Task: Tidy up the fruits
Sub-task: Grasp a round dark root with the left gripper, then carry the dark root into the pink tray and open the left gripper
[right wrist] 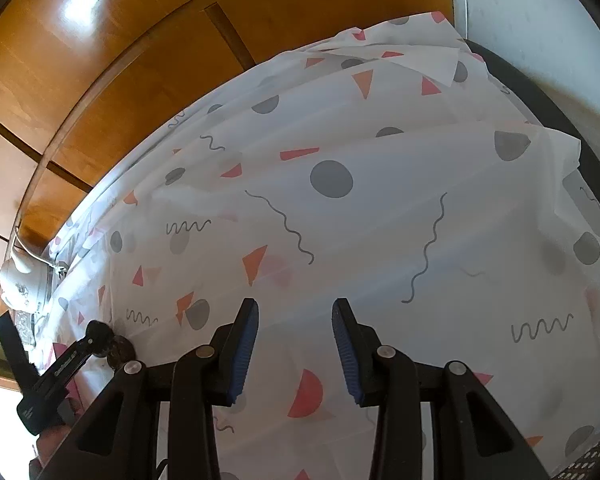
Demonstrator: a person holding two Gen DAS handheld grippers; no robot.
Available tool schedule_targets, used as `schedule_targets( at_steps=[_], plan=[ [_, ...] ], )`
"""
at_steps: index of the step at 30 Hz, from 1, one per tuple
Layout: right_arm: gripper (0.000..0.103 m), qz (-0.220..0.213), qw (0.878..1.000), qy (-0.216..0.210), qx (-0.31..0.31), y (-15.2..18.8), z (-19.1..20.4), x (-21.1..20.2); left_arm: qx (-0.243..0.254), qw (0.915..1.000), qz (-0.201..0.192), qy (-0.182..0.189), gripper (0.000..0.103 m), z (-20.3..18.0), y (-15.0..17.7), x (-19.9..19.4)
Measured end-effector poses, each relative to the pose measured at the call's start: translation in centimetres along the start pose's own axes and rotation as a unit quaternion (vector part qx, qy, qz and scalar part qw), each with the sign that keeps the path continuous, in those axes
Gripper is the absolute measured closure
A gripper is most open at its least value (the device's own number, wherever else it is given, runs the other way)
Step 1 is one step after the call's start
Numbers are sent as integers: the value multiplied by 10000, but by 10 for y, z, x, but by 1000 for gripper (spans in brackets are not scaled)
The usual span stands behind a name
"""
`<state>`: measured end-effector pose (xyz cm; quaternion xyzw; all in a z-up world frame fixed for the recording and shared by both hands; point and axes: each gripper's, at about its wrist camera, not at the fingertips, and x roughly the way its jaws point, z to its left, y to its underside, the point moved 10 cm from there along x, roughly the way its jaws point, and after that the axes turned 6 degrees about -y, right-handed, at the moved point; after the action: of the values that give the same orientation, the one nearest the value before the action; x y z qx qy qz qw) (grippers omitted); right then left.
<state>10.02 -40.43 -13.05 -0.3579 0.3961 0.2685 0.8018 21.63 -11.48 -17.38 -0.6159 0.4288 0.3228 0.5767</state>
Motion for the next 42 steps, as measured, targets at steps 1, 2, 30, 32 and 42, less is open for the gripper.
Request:
schedule_targets(
  at_steps=[1,2,30,32,42],
  plan=[
    [64,13,10000,6,-22,0,1,1,16,10000,-73,41,63,2,3,-9],
    [64,28,10000,12,-53,1,1,1,34,9999,-127,51,63,3,4,-15],
    [64,-166,9973,593,-413,1,-6,-1,-1951,9678,-1262,-970,63,244,76,-178],
    [64,-418,9925,909,-704,-3,-4,-8,-2048,9642,-1282,-1093,63,256,86,-178],
    [64,-310,9867,1255,-984,7,-7,8,-2161,9594,-1229,-1335,65,266,122,-160]
  ],
)
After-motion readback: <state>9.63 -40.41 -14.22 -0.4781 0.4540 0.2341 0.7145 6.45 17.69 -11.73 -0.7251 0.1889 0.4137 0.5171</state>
